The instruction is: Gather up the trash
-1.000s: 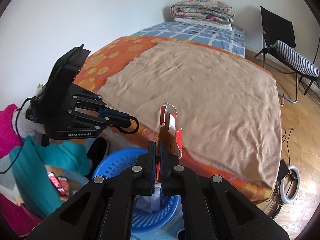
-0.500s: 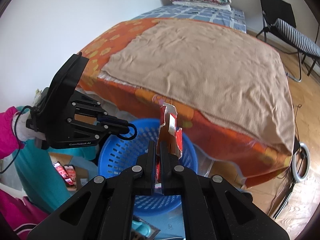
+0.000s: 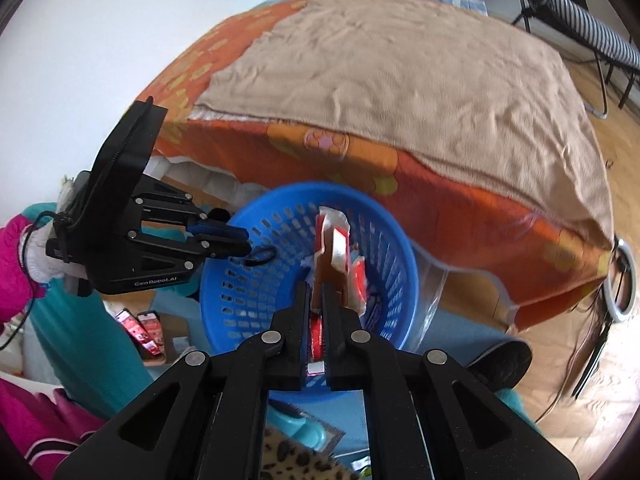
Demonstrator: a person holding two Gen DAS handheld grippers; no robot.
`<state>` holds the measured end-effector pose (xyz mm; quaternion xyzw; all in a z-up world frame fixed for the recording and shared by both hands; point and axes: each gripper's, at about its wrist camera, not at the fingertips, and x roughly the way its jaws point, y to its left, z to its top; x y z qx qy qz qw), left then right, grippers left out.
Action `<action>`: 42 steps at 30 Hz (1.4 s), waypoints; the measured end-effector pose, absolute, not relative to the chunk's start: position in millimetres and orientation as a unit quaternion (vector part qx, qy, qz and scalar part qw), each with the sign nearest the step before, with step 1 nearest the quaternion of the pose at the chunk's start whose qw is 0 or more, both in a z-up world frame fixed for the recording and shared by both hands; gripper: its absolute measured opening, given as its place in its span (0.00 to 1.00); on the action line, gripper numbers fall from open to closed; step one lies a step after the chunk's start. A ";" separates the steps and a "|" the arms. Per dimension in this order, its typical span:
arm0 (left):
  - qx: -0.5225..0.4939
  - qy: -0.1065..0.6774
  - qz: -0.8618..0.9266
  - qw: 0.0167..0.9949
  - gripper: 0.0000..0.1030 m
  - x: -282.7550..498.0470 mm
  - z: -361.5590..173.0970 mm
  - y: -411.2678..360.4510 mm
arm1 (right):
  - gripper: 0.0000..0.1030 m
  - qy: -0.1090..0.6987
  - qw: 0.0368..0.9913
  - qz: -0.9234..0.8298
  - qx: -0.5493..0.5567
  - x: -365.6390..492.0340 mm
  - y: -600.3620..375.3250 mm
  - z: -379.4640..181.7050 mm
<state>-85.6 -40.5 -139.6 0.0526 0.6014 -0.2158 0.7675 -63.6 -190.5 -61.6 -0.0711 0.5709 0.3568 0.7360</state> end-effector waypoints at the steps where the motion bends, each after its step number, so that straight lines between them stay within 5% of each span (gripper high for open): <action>1: 0.053 0.602 -0.216 0.767 0.26 -86.5 -139.9 -40.8 | 0.05 0.574 0.735 0.355 -0.071 -64.1 -191.1 -63.2; 3: 0.056 0.598 -0.217 0.770 0.44 -88.7 -139.0 -41.1 | 0.10 0.576 0.734 0.352 -0.073 -64.9 -191.9 -64.9; 7: 0.058 0.596 -0.218 0.770 0.44 -90.0 -137.9 -43.4 | 0.44 0.572 0.739 0.349 -0.069 -65.1 -194.1 -64.3; 8: 0.057 0.597 -0.217 0.770 0.45 -90.0 -138.2 -43.2 | 0.46 0.571 0.740 0.349 -0.069 -64.5 -194.5 -64.0; 28: 0.022 0.546 -0.175 0.819 0.46 -56.7 -87.8 -25.3 | 0.47 0.528 0.790 0.298 -0.091 -32.9 -189.5 -40.8; 31: 0.019 0.532 -0.169 0.830 0.55 -47.2 -74.3 -22.4 | 0.47 0.515 0.801 0.293 -0.085 -20.2 -188.4 -31.2; 37: 0.017 0.505 -0.146 0.851 0.59 -24.9 -46.2 -10.6 | 0.49 0.489 0.819 0.292 -0.068 6.8 -179.4 -10.3; 42: 0.009 0.480 -0.118 0.870 0.67 -3.0 -23.7 7.4 | 0.58 0.467 0.834 0.291 -0.051 30.9 -172.8 6.3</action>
